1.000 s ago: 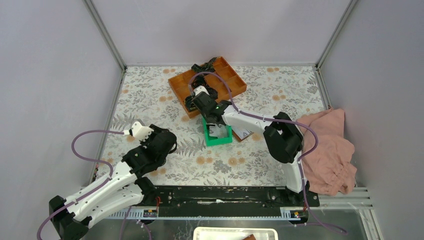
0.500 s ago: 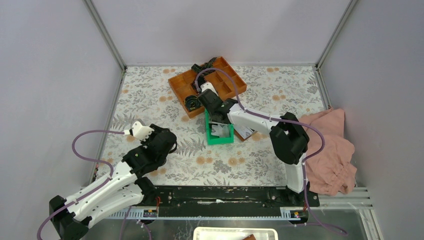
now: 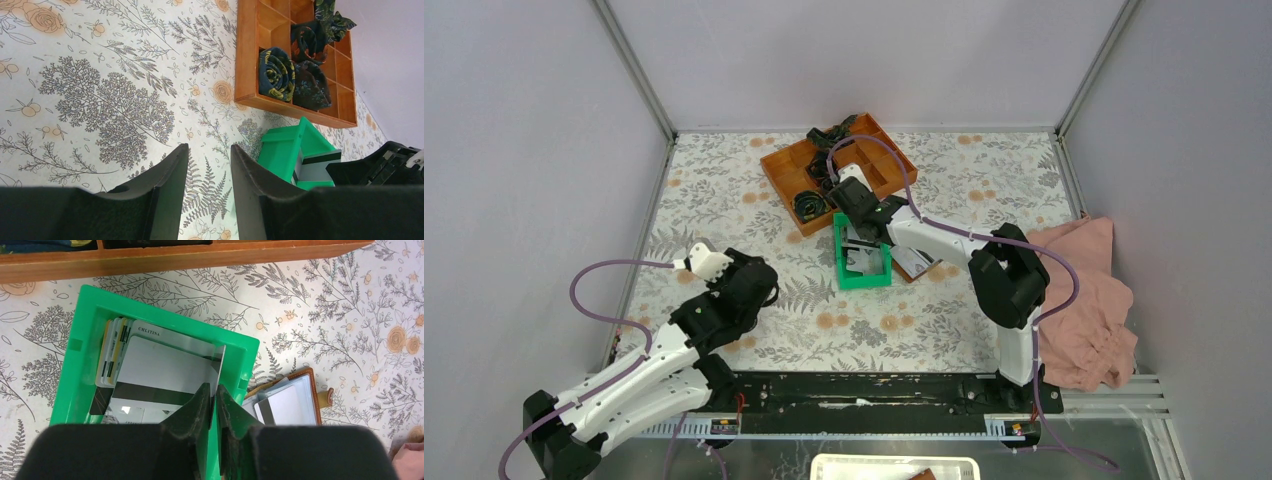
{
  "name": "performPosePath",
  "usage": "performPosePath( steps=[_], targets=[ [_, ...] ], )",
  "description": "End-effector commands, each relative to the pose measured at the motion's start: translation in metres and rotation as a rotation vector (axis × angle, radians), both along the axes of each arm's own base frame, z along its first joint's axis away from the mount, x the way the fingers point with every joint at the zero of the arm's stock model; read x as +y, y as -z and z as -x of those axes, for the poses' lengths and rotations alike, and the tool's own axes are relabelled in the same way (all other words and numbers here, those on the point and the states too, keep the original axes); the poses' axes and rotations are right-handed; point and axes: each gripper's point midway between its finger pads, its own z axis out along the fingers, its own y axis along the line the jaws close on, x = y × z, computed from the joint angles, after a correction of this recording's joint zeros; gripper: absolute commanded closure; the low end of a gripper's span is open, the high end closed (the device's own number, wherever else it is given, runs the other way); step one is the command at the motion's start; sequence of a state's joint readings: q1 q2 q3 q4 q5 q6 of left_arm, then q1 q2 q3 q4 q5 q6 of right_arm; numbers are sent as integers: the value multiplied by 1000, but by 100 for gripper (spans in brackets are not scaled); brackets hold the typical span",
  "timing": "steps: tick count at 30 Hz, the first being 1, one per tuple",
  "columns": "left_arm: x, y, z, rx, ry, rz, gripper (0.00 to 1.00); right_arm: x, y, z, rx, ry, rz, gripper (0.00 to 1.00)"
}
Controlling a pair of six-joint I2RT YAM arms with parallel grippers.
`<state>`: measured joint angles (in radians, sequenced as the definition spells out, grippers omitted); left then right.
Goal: Put the credit cards into the card holder
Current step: Pick up the credit card from the storage box.
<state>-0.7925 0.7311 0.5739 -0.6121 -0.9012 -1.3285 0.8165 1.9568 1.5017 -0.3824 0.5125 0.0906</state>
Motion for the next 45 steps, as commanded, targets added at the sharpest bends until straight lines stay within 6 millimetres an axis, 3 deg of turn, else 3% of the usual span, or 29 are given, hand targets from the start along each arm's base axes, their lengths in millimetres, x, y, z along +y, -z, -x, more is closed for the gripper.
performPosePath(
  steps=[1, 4, 8, 14, 17, 22, 27, 31, 36, 38, 45],
  targets=[
    [2, -4, -3, -39, -16, -11, 57, -7, -14, -2, -15, 29, -35, 89],
    [1, -3, -3, -40, -10, -10, 57, -9, -9, 0, -1, 33, -36, 99],
    [-4, -5, -5, -43, 11, -5, 57, -6, -14, 2, -1, 26, -63, 100],
    [-17, -27, -11, -77, 78, -15, 57, 0, -42, 7, -20, 7, -146, 100],
    [-27, -42, -17, -96, 131, -39, 57, 3, -66, 10, -50, -4, -210, 100],
    [-61, -65, -32, -119, 255, -76, 56, -3, -104, 15, -110, 0, -272, 100],
    [-110, -73, -49, -130, 419, -90, 57, -30, -132, 15, -190, 62, -242, 100],
    [-142, -64, -57, -106, 525, -108, 56, -53, -123, 13, -190, 113, -215, 100],
    [-167, -43, -64, -68, 607, -132, 56, -77, -90, 5, -142, 163, -206, 100],
    [-172, -30, -67, -44, 617, -147, 56, -80, -77, 1, -123, 171, -200, 100],
    [-171, -5, -70, 5, 592, -161, 56, -57, -35, -8, -29, 107, -236, 100]
  ],
)
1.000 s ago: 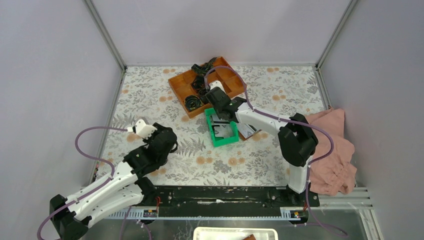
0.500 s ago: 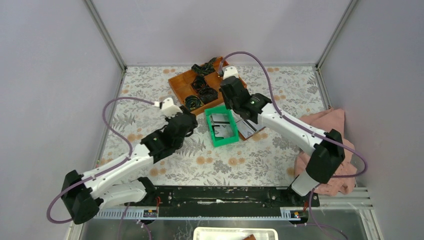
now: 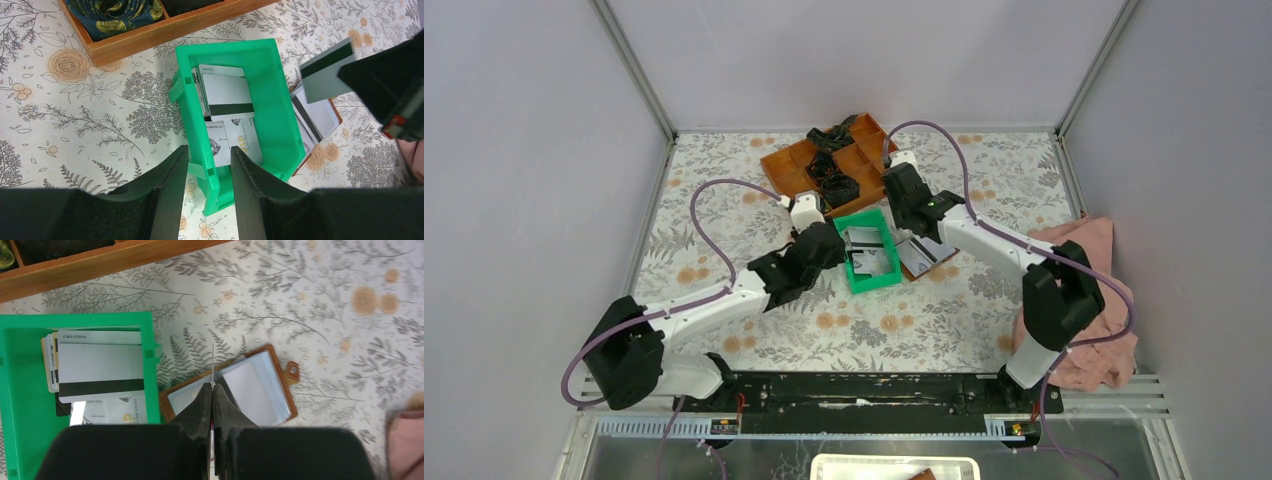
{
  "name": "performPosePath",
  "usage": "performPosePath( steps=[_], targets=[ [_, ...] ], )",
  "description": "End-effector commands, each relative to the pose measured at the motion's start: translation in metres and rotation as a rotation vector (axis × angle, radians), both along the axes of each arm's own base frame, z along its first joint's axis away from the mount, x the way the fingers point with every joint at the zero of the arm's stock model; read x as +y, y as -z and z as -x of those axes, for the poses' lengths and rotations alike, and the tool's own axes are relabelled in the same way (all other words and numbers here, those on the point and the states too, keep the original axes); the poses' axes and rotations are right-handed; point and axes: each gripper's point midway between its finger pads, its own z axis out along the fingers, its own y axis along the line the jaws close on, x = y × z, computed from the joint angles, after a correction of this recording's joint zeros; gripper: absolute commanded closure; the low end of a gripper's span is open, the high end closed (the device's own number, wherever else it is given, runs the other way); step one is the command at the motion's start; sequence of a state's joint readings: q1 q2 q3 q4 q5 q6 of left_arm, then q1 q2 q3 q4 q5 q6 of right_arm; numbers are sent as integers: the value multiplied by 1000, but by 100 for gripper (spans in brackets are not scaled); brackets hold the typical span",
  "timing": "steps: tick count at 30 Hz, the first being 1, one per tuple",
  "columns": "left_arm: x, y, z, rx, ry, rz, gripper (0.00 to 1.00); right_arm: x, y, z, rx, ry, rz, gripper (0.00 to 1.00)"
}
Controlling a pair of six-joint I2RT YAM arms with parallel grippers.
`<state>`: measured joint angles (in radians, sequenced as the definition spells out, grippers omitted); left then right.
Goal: Put the credit cards into the card holder
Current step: Pick up the credit card from the storage box.
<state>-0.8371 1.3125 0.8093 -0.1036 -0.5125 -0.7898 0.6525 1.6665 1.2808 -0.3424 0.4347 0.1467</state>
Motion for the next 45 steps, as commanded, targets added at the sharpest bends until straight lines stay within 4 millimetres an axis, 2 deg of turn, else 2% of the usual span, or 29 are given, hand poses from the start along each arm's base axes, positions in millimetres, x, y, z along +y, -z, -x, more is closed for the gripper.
performPosePath(
  steps=[1, 6, 11, 16, 24, 28, 31, 34, 38, 42, 45],
  targets=[
    [-7, -16, -7, -55, -11, 53, 56, 28, 13, -10, 12, -55, -83, 100],
    [14, -13, 3, -54, -78, 75, 56, 43, 35, -5, 77, -92, -126, 100],
    [36, -18, 15, -65, -131, 94, 56, 70, 40, 5, 93, -134, -168, 100],
    [56, -22, 25, -67, -176, 92, 56, 109, 34, 17, 84, -184, -179, 100],
    [69, -29, 35, -73, -189, 94, 56, 171, 29, 42, 77, -256, -175, 100],
    [73, -30, 40, -73, -191, 108, 57, 194, 23, 53, 72, -286, -179, 100],
    [76, -32, 44, -75, -190, 115, 57, 204, 14, 60, 60, -307, -186, 100],
    [74, -35, 46, -80, -179, 123, 57, 192, -5, 57, 4, -276, -173, 100],
    [54, -40, 42, -85, -123, 128, 58, 156, -31, 50, -68, -215, -154, 100],
    [19, -44, 39, -101, -38, 124, 58, 101, -49, 35, -118, -112, -128, 100],
    [-13, -33, 34, -79, 22, 93, 58, 59, -53, 27, -126, -45, -121, 100]
  ],
)
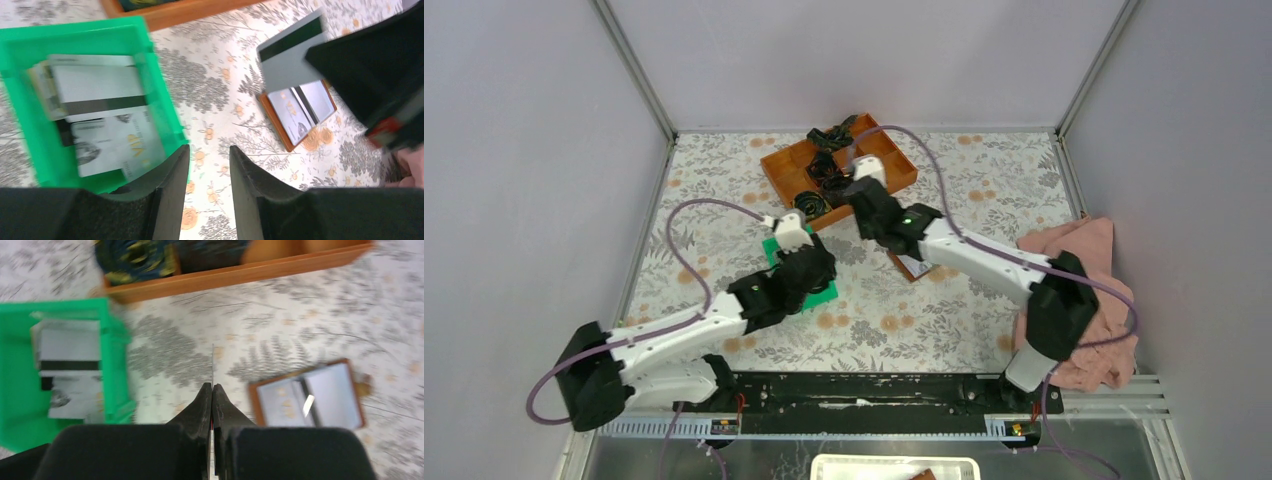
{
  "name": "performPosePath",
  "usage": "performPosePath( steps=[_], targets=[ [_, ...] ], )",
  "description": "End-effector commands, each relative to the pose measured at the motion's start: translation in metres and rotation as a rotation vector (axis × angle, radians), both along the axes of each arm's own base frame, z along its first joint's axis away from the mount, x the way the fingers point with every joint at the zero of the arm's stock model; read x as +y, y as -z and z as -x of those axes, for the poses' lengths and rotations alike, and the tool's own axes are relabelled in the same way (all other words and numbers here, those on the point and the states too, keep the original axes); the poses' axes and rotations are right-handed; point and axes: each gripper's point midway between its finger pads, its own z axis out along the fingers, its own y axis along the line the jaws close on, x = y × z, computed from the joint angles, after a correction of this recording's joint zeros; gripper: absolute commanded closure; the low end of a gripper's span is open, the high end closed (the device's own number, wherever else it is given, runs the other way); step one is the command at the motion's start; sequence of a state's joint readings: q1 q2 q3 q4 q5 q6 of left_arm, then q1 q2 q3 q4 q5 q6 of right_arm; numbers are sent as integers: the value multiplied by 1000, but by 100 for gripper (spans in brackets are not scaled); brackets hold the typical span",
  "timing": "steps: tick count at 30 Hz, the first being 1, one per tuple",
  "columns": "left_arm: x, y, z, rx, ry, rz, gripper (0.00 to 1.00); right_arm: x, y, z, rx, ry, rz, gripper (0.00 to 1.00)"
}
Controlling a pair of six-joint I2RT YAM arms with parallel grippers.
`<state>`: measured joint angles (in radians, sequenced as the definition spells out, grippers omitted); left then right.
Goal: Put the credit cards into the card holder
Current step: Pick up the credit card from the storage box.
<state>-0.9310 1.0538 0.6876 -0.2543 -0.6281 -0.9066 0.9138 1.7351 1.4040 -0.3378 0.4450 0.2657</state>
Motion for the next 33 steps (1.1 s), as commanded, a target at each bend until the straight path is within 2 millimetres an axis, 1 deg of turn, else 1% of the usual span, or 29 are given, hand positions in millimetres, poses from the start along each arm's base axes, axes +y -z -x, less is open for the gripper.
performPosePath(
  steps=[1, 4, 6, 9, 12, 14, 16, 17, 19, 21, 23, 24, 27, 28, 30, 33],
  targets=[
    [-57, -17, -14, -52, 104, 41, 58, -73, -33, -23, -84, 159, -1, 100],
    [-86, -3, -16, -23, 159, 46, 58, -107, -30, -26, -69, 208, 12, 100],
    [-102, 7, -20, -2, 185, 47, 59, -123, -30, -24, -47, 222, 5, 100],
    [-119, 16, -25, 15, 222, 39, 58, -132, -28, -11, -3, 193, -14, 100],
    [-126, 3, -31, -33, 271, 42, 54, -127, -33, 10, 53, 118, -90, 100],
    [-121, -5, -31, -71, 304, 71, 49, -122, -40, 26, 78, 67, -146, 100],
    [-112, -15, -29, -118, 336, 139, 43, -122, -43, 41, 95, 37, -179, 100],
    [-108, -26, -24, -157, 364, 193, 39, -123, -43, 48, 107, 26, -187, 100],
    [-99, -36, -15, -221, 419, 265, 35, -122, -43, 64, 141, -16, -217, 100],
    [-97, -44, -2, -284, 497, 307, 33, -116, -44, 82, 179, -67, -277, 100],
    [-100, -48, 9, -319, 578, 323, 32, -108, -45, 99, 219, -124, -341, 100],
    [-106, -51, 17, -329, 637, 338, 32, -105, -44, 107, 240, -151, -366, 100],
    [-117, -58, 35, -352, 761, 373, 32, -95, -51, 129, 279, -229, -457, 100],
    [-120, -59, 39, -356, 793, 382, 32, -94, -49, 135, 296, -246, -471, 100],
    [-125, -64, 50, -369, 862, 404, 32, -92, -48, 144, 322, -271, -491, 100],
    [-128, -66, 59, -371, 932, 411, 33, -88, -49, 153, 350, -303, -522, 100]
  ],
)
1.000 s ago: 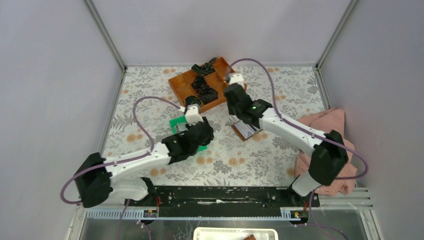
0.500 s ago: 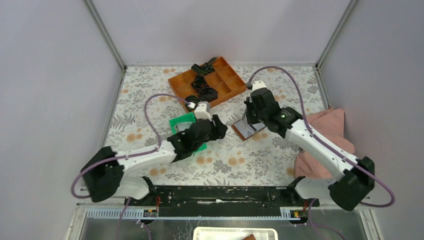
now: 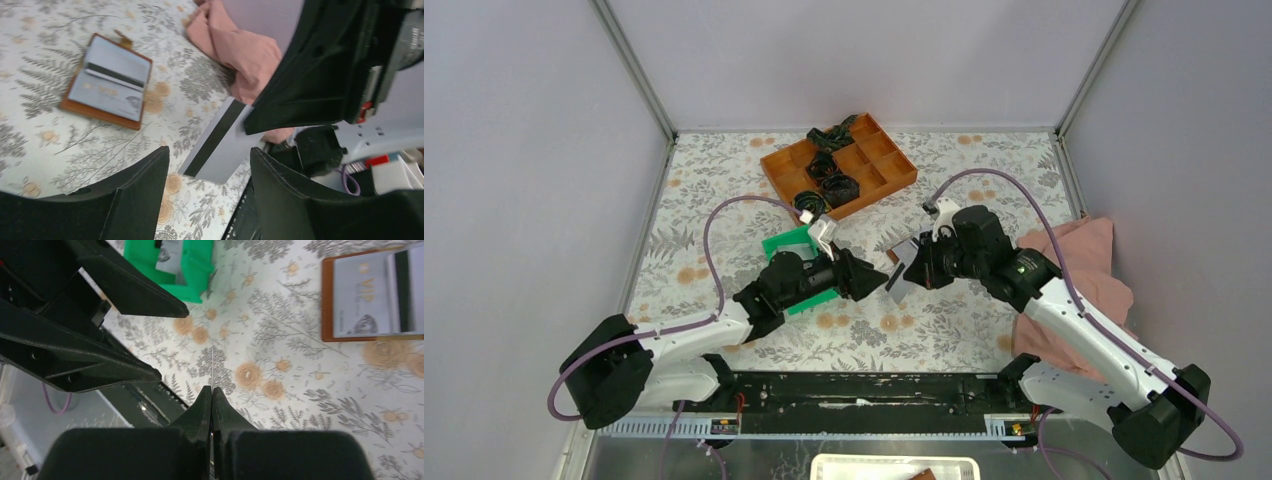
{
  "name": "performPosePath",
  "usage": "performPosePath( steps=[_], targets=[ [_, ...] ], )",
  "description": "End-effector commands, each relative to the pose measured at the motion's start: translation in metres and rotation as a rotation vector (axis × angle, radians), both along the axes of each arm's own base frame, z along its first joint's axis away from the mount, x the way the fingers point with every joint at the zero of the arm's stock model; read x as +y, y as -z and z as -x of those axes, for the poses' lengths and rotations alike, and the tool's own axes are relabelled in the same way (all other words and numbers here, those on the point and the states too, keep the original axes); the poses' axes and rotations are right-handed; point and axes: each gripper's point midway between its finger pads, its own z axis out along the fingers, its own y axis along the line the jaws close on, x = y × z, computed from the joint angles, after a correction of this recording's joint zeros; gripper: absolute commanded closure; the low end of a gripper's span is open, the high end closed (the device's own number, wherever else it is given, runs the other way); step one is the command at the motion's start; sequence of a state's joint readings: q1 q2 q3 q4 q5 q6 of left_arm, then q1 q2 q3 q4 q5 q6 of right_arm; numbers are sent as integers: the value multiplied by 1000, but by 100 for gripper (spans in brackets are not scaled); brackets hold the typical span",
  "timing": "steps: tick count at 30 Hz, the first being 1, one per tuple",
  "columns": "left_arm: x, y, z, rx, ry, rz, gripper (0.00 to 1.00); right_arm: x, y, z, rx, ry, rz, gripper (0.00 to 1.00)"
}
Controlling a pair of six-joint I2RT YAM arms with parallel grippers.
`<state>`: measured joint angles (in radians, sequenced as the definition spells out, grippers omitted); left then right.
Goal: Put the credit cards into the card holder
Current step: Pick up the credit card from the storage box.
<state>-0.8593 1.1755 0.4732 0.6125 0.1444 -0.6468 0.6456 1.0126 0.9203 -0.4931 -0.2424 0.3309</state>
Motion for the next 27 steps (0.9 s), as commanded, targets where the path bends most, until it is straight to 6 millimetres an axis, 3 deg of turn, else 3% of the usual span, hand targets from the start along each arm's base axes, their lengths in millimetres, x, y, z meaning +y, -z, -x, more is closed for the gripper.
performPosePath(
  steps=[1, 14, 27],
  targets=[
    [-12, -29, 23, -122, 189, 74, 33, 16, -14, 23, 58, -101, -120, 100],
    [16, -22, 31, -107, 263, 110, 35, 26, -22, 41, 119, -176, -200, 100],
    [4, -12, 45, -47, 410, 121, 38, 43, -19, 40, 164, -220, -274, 100]
  ],
)
